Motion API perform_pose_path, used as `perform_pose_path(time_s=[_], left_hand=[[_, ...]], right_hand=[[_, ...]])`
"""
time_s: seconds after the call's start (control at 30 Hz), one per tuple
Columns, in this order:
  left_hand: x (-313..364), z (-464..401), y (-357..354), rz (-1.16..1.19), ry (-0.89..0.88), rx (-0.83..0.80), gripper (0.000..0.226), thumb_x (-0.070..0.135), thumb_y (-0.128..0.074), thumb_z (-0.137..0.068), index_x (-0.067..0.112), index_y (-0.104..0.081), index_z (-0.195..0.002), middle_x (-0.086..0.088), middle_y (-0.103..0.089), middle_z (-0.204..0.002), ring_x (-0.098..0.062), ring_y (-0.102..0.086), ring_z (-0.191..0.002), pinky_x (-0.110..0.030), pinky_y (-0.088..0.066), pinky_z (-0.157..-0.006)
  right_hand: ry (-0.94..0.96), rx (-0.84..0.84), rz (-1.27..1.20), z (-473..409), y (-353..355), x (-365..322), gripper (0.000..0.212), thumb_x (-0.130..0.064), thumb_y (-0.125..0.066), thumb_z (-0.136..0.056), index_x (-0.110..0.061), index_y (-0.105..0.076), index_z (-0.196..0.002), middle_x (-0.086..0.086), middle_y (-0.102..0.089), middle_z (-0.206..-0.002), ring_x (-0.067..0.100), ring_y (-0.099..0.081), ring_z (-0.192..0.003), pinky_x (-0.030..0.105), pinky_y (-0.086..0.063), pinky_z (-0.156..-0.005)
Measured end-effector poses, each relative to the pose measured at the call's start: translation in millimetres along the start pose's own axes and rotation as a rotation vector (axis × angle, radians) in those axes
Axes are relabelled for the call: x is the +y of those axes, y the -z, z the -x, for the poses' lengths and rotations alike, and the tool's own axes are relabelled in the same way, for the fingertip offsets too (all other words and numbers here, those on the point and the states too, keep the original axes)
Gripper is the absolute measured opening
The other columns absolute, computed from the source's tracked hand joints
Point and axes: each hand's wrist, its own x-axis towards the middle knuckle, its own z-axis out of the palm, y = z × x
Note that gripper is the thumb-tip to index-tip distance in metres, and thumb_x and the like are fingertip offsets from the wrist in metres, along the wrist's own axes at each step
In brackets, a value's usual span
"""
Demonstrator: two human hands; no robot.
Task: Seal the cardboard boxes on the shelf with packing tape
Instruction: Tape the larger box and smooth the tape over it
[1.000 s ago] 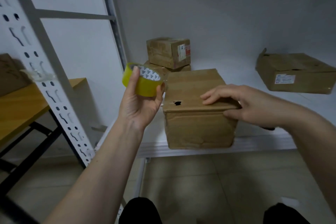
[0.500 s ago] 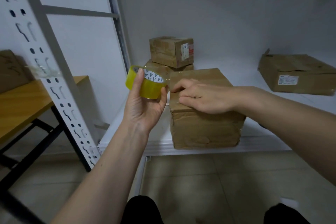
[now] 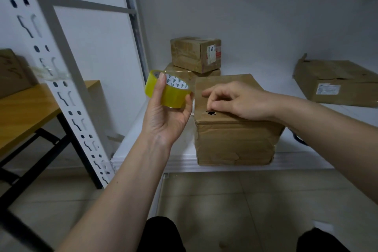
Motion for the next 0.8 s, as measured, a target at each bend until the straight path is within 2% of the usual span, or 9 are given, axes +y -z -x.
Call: perform_pose_path(time_s=[0.13,0.23,0.37,0.43,0.5,0.57,0.67,0.73,0.8], left_hand=[[1,0,0,-0.022,0.022,-0.025,0.116,0.029,-0.101,-0.035,0.016,-0.054,-0.140,-0.009,-0.063,-0.121,-0.025,-0.057,-0.112,-0.026,-0.059,-0.065],[4,3,-5,-0.142,0.078,-0.101,0.113,0.032,-0.101,-0.037,0.016,-0.055,-0.139,-0.008,-0.062,-0.125,-0.024,-0.057,-0.113,-0.023,-0.059,-0.064],[12,10,-21,-0.456,0.143,-0.251,0.075,0.037,-0.101,-0.036,0.020,-0.077,-0.104,-0.009,-0.066,-0.118,-0.022,-0.064,-0.099,-0.023,-0.060,-0.062],[18,15,-34,-0.611,0.161,-0.312,0.074,0.041,-0.100,-0.034,0.022,-0.077,-0.102,-0.011,-0.067,-0.115,-0.021,-0.067,-0.092,-0.023,-0.059,-0.061],[23,17,-43,-0.700,0.159,-0.358,0.078,0.041,-0.100,-0.033,0.020,-0.075,-0.104,-0.011,-0.069,-0.111,-0.020,-0.070,-0.088,-0.024,-0.059,-0.062],[27,19,-47,-0.689,0.159,-0.371,0.088,0.035,-0.101,-0.035,0.011,-0.069,-0.113,-0.012,-0.071,-0.112,-0.021,-0.070,-0.095,-0.027,-0.060,-0.072],[24,22,-43,-0.549,0.192,-0.381,0.103,0.015,-0.098,-0.047,-0.005,-0.050,-0.136,-0.022,-0.054,-0.140,-0.031,-0.055,-0.128,-0.042,-0.043,-0.110],[19,24,-41,-0.410,0.234,-0.341,0.084,-0.003,-0.090,-0.052,-0.014,-0.055,-0.127,-0.027,-0.058,-0.133,-0.035,-0.060,-0.121,-0.040,-0.051,-0.101],[14,26,-41,-0.354,0.280,-0.227,0.046,-0.015,-0.078,-0.054,-0.014,-0.070,-0.099,-0.026,-0.070,-0.106,-0.031,-0.073,-0.091,-0.028,-0.061,-0.070]], right_hand=[[0.015,0.103,-0.079,0,-7,-2,0.007,-0.019,-0.065,-0.088,-0.019,-0.061,-0.083,0.000,-0.055,-0.135,0.009,-0.050,-0.123,0.028,-0.039,-0.107],[0.042,0.276,-0.346,0,-6,-2,0.024,-0.014,-0.066,-0.088,-0.013,-0.055,-0.109,0.004,-0.058,-0.128,0.010,-0.055,-0.117,0.024,-0.044,-0.103],[0.090,0.374,-0.390,-8,-6,-13,0.058,-0.013,-0.065,-0.089,-0.017,-0.038,-0.139,-0.001,-0.051,-0.134,0.008,-0.051,-0.121,0.020,-0.043,-0.101],[0.126,0.505,-0.361,-15,-2,-20,0.047,-0.010,-0.065,-0.088,-0.019,-0.046,-0.131,-0.004,-0.058,-0.120,0.007,-0.056,-0.109,0.014,-0.046,-0.089],[0.152,0.629,-0.373,-20,4,-22,0.024,-0.007,-0.062,-0.090,-0.021,-0.057,-0.109,-0.005,-0.064,-0.102,0.009,-0.061,-0.096,0.024,-0.050,-0.086],[0.182,0.715,-0.448,-22,9,-21,0.022,-0.003,-0.058,-0.091,-0.025,-0.057,-0.091,-0.009,-0.066,-0.086,0.006,-0.063,-0.083,0.028,-0.052,-0.081],[0.255,0.853,-0.419,-19,15,-19,0.024,0.000,-0.053,-0.091,-0.023,-0.053,-0.093,-0.013,-0.063,-0.083,0.001,-0.061,-0.082,0.023,-0.050,-0.079],[0.284,0.933,-0.365,-17,15,-21,0.029,0.005,-0.049,-0.089,-0.020,-0.054,-0.102,-0.010,-0.059,-0.090,0.000,-0.057,-0.086,0.017,-0.047,-0.080],[0.308,0.953,-0.385,-15,15,-24,0.035,0.011,-0.044,-0.087,-0.012,-0.057,-0.108,-0.008,-0.057,-0.090,-0.009,-0.055,-0.081,0.010,-0.044,-0.076]])
